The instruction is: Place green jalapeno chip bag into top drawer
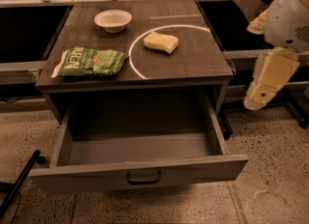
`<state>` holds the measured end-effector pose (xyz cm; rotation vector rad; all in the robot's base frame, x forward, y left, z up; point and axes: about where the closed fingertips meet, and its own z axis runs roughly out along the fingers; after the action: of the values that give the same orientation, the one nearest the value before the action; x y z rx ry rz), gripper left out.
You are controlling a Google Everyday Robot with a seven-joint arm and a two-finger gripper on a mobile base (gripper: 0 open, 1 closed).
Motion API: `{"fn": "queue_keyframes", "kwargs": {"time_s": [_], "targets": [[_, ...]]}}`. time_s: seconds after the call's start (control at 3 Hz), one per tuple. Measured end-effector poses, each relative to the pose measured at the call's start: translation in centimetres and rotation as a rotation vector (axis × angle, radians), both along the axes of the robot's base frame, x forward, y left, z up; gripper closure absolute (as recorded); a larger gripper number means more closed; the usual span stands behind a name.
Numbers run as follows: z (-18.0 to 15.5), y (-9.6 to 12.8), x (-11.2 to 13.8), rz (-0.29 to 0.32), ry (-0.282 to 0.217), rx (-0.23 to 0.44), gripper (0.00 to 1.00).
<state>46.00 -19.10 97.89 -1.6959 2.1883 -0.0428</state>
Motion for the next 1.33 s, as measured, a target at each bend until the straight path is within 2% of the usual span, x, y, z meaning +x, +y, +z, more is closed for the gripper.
{"fn": "queue_keyframes", "kwargs": {"time_s": [0.33, 1.0, 1.33], "targets": [[-0.2, 7.3, 4.9, 0.016, -0.03, 0.117, 0.0], [-0.9, 8.0, 5.5, 0.025, -0.016, 0.107, 0.0], [-3.2, 9.8, 7.7, 0.036, 0.003, 0.094, 0.0]]}}
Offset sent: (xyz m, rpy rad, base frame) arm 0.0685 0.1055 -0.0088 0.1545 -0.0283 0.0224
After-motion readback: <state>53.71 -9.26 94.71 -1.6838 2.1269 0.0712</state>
